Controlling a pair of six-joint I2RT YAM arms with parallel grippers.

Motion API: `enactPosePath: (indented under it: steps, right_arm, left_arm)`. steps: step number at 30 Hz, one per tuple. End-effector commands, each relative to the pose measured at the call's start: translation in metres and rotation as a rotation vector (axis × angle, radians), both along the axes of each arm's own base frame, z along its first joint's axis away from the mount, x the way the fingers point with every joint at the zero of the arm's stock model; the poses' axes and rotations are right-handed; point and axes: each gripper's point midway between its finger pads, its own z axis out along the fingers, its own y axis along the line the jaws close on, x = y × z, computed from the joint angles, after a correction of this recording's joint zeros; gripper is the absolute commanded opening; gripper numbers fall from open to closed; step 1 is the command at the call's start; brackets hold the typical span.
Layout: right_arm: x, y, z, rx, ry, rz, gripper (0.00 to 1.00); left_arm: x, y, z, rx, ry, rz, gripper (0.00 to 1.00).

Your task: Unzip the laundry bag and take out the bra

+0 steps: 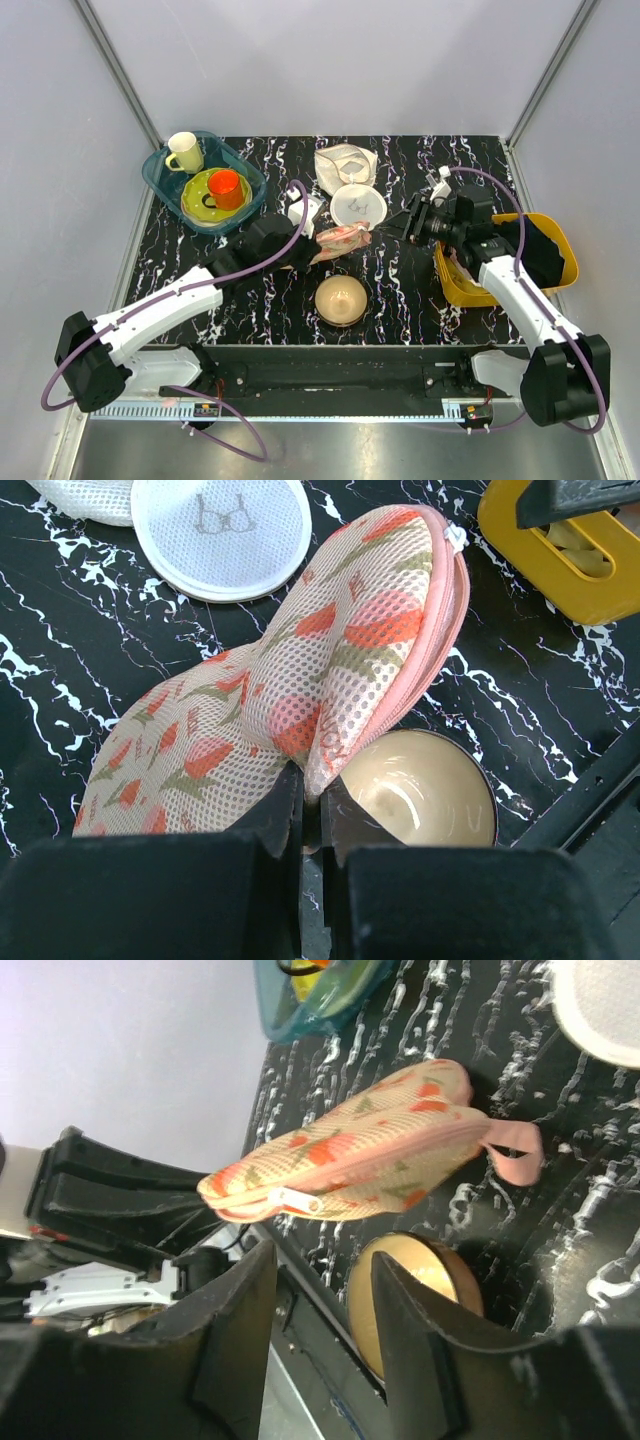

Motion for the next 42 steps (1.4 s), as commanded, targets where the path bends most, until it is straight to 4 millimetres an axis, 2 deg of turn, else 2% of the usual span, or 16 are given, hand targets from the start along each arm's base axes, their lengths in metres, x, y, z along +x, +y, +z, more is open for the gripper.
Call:
enactPosePath:
  steps: [1, 6, 8, 14, 17, 24, 31, 34, 35, 36, 39, 42]
  right_arm:
    - [-0.006, 0.022, 0.015, 0.128, -0.004, 0.101, 0.54]
    - [-0.007, 0.042, 0.023, 0.218, 0.001, 0.193, 0.65]
    - [-0.006, 0.049, 0.022, 0.220, 0.012, 0.220, 0.65]
    - [-0.001, 0.050, 0.024, 0.224, -0.006, 0.202, 0.55]
    - [-0.003, 0.050, 0.026, 0.216, -0.015, 0.203, 0.47]
    - [0.004, 0.046, 0.018, 0.181, -0.006, 0.149, 0.48]
    - [0.008, 0.046, 0.017, 0.167, -0.007, 0.139, 0.35]
    - [0.007, 0.044, 0.016, 0.150, -0.013, 0.133, 0.26]
    - [0.009, 0.043, 0.015, 0.144, -0.014, 0.120, 0.23]
    - [0.008, 0.043, 0.013, 0.137, -0.011, 0.119, 0.13]
    - [0.007, 0.041, 0.011, 0.121, -0.008, 0.105, 0.00]
    - [0.006, 0.038, 0.008, 0.099, -0.011, 0.096, 0.00]
  left_arm:
    - [0.006, -0.008, 0.023, -0.075, -0.061, -0.004, 0.00]
    - [0.005, -0.007, 0.022, -0.073, -0.054, -0.005, 0.00]
    - [0.004, -0.007, 0.021, -0.071, -0.052, -0.003, 0.00]
    - [0.004, -0.007, 0.022, -0.077, -0.055, -0.006, 0.00]
    - [0.003, -0.008, 0.021, -0.071, -0.054, -0.012, 0.00]
    - [0.004, -0.006, 0.022, -0.067, -0.060, -0.009, 0.00]
    - [0.004, -0.004, 0.021, -0.060, -0.061, -0.005, 0.00]
    - [0.004, -0.003, 0.019, -0.054, -0.060, -0.001, 0.00]
    - [0.005, -0.004, 0.019, -0.054, -0.060, -0.001, 0.00]
    - [0.005, -0.004, 0.019, -0.055, -0.061, -0.001, 0.00]
    - [0.006, -0.004, 0.018, -0.052, -0.060, 0.001, 0.00]
    - [0.007, -0.001, 0.018, -0.044, -0.064, 0.014, 0.00]
